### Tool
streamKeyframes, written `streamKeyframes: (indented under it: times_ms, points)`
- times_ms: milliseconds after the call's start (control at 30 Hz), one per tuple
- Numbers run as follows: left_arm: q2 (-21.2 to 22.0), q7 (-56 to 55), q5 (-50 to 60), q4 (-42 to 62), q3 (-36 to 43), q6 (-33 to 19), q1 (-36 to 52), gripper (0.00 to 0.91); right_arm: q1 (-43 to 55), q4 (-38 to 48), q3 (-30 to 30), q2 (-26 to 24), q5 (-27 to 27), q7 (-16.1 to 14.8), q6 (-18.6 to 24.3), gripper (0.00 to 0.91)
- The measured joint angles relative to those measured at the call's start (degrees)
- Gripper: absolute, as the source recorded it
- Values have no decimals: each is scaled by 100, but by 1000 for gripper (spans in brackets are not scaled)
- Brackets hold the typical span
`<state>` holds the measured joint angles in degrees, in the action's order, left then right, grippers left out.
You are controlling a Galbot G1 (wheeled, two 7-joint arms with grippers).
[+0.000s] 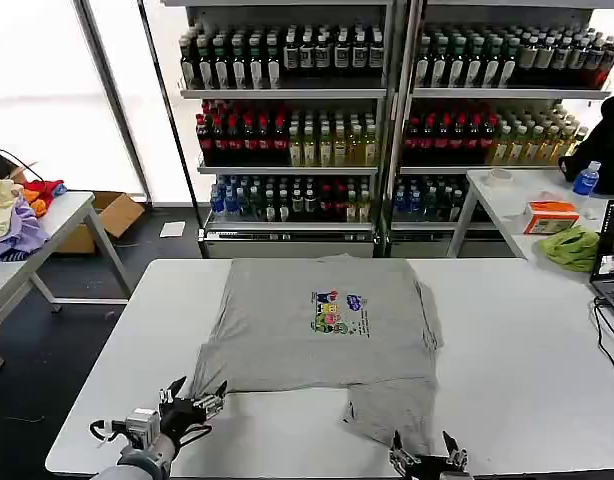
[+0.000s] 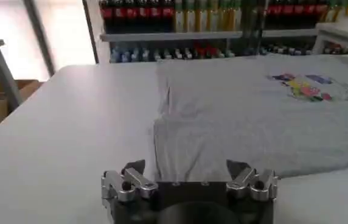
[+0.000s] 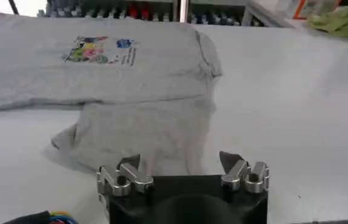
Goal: Fold and organize the clothes.
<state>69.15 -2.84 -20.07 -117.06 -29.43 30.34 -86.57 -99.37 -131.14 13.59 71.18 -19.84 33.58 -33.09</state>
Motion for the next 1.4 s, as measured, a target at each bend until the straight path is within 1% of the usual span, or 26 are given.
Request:
streamKeyframes:
  times_ms: [33,67,100,133,167,200,233,267,300,333,367,500,800,1067,1233,1300,1400]
  points:
    - [-1,-1,-5,16,-5,1,2,907,9,15,-4,6,1,-4,2,907]
    - [-3,-2,-10,31,-8,2,3,746,16,28,-10,14,2,-7,4,907]
    - [-6,-2,-17,43,-9,3,2,625,23,49,-12,24,-1,-15,7,907]
    - [-11,-2,-21,59,-7,6,-5,443,30,69,-13,34,-6,-18,14,907]
    - [-10,-1,-25,71,-3,9,-12,393,32,85,-12,44,-18,-17,18,907]
    - [-11,-3,-28,78,0,13,-14,242,32,106,-2,52,-34,-17,20,907]
    - [-14,-5,-28,91,4,17,-14,161,32,124,-2,65,-48,-15,26,877]
    - [-19,-9,-25,103,5,16,-14,60,32,144,-10,76,-67,-15,34,776]
    - [-22,-9,-23,114,8,15,-12,40,34,170,-18,84,-92,-18,44,675]
    - [-24,-10,-19,127,10,16,-16,10,39,194,-28,90,-114,-22,50,302]
    - [-26,-10,-14,139,13,16,-19,10,49,221,-35,96,-134,-23,57,0]
    - [-25,-8,-1,161,43,22,-37,0,58,280,-42,97,-178,-39,94,0]
    - [-28,-7,1,138,104,88,-30,10,93,389,-40,113,-237,-20,183,0]
    - [30,12,2,124,175,105,-24,10,136,399,60,80,-273,-133,302,0]
    - [86,12,-7,112,157,79,22,0,185,370,123,118,-132,-289,444,0]
    - [111,16,-25,96,136,39,45,10,211,340,143,153,3,-381,549,0]
    - [159,-3,-77,36,102,-41,80,0,293,264,152,221,288,-539,765,0]
